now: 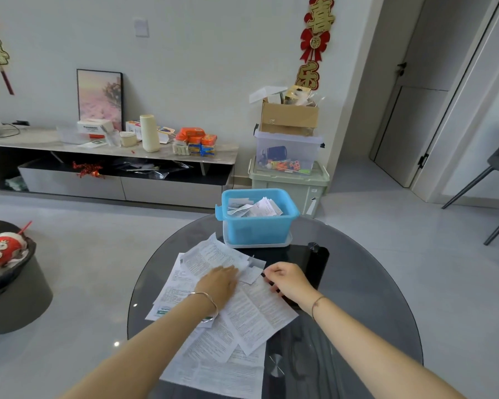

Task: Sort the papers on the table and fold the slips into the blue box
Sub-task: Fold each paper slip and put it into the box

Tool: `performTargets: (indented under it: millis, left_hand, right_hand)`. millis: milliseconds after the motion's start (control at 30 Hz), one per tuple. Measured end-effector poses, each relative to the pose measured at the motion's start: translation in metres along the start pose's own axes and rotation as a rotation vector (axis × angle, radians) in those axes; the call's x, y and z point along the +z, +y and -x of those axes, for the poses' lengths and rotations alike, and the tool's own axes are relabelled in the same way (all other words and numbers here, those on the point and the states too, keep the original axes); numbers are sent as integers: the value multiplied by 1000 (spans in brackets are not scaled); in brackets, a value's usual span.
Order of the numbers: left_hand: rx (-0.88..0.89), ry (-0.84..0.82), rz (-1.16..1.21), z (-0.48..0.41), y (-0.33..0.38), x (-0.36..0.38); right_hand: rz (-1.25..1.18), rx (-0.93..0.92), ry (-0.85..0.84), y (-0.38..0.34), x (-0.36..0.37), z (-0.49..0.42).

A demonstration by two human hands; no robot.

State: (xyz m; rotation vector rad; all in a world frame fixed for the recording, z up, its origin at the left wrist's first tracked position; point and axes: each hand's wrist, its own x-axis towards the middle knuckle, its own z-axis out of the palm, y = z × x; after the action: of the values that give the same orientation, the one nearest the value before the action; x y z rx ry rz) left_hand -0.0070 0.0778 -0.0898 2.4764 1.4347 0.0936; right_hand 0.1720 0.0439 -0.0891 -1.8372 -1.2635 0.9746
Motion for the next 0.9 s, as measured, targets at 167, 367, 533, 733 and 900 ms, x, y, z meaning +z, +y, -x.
performTargets:
  millis: [167, 367, 533, 733, 900]
  left_hand:
    - [52, 183, 552, -3, 11, -36]
    - [69, -43, 923, 0, 46, -80]
    - [39, -94, 949, -12, 69, -70]
    - [-19, -138, 1121, -17, 106, -48]
    - [26, -195, 1175, -15, 125, -21]
  right_hand:
    - [-58, -143, 2, -8, -31, 18]
    - [-218, -194, -10, -14, -83, 43]
    - [-293, -189, -2, -5, -120, 63]
    - [-337, -138, 98, 23, -137, 83]
    - [-312, -119, 221, 49, -141, 93]
